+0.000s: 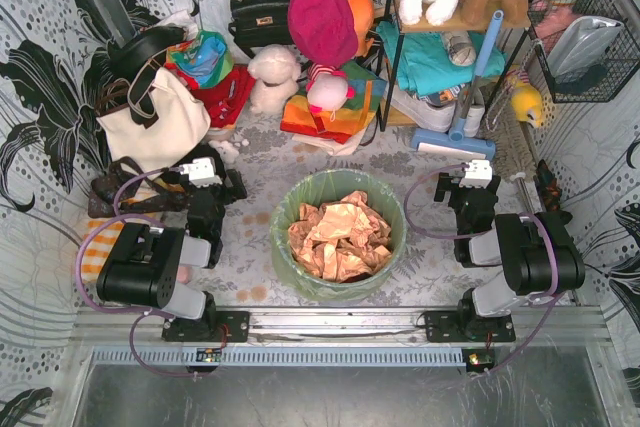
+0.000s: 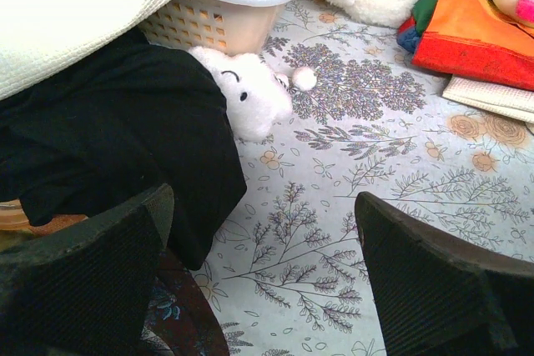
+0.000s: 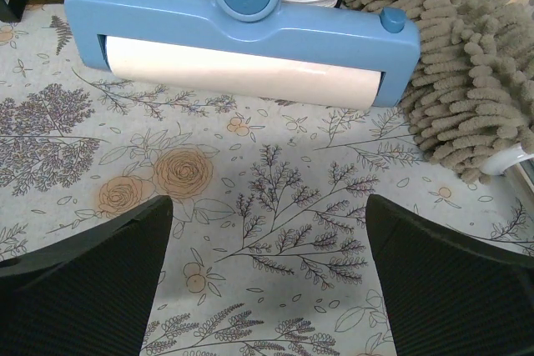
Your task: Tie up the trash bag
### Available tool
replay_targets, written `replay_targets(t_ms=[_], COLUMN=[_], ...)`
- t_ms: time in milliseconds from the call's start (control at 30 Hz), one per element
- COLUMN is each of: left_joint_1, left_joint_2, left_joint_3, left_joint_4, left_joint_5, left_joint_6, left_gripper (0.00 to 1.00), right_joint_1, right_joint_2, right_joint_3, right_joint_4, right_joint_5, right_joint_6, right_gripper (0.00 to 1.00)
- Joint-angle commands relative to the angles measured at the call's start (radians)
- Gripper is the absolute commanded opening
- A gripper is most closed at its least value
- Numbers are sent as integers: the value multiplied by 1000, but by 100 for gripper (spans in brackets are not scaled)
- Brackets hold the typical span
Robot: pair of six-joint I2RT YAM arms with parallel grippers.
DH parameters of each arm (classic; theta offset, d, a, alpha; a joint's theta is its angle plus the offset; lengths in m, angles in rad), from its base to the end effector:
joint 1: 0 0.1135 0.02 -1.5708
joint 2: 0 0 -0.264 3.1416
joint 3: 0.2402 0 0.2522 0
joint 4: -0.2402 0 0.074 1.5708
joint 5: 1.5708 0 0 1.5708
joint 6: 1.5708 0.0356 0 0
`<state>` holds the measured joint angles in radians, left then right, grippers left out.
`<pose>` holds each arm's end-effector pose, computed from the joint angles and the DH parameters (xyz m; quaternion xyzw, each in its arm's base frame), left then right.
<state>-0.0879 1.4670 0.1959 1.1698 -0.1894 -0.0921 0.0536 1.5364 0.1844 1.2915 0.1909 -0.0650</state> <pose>0.2304 -0.0136 0.1487 -0.0649 0.7385 0.0099 0.6710 0.2314 0.0057 0.1447 0.0223 0.7275 -0.0733 0.6819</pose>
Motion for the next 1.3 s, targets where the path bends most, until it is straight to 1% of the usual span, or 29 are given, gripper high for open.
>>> replay_targets(t_ms=[0, 200, 333, 1267], left_joint_1=[8, 9, 22, 24], left_joint_2=[1, 1, 1, 2], left_joint_3=[14, 16, 21, 24], left_joint_4=[45, 42, 30, 28], left_joint_5=[13, 15, 42, 45], left_joint_6=[6, 6, 0, 0], left_gripper=[98, 98, 98, 98], right_joint_1=[-6, -6, -6, -6], right_joint_2=[5, 5, 5, 5], right_joint_3=[2, 3, 4, 2], right_joint_4=[33, 32, 31, 32], right_joint_5=[11, 11, 11, 11], right_joint_6=[20, 19, 18, 20], right_gripper=[97, 97, 97, 97])
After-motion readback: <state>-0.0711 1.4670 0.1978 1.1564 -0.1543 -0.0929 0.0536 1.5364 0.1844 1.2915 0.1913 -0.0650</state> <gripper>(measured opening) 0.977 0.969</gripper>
